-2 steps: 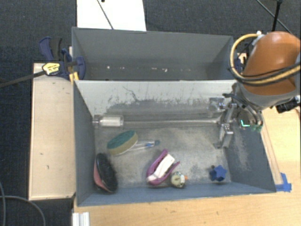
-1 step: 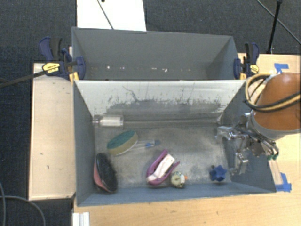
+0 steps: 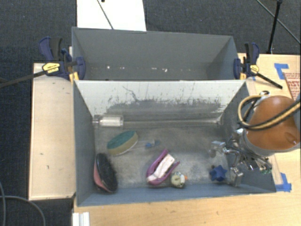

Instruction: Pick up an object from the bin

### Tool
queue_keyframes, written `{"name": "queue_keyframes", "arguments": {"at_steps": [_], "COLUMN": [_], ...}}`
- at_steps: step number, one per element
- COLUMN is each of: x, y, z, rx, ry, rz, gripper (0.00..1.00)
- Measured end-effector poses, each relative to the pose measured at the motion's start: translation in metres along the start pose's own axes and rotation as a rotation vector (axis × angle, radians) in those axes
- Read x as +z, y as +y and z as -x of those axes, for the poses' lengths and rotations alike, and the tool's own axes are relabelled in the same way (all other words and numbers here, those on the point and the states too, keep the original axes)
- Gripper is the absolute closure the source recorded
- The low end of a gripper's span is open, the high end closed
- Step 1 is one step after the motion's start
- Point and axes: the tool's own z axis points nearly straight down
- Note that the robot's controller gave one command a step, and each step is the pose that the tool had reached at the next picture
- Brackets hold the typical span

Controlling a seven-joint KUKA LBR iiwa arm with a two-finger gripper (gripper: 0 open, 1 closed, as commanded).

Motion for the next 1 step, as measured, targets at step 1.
{"name": "queue_keyframes", "arguments": {"at_steps": [1], "x": [0.0013], "y": [0.0107], "z": [0.0037], "rx": [-0.295], "ry": [0.000], "rz": [0.001], "gripper": [0.00]}}
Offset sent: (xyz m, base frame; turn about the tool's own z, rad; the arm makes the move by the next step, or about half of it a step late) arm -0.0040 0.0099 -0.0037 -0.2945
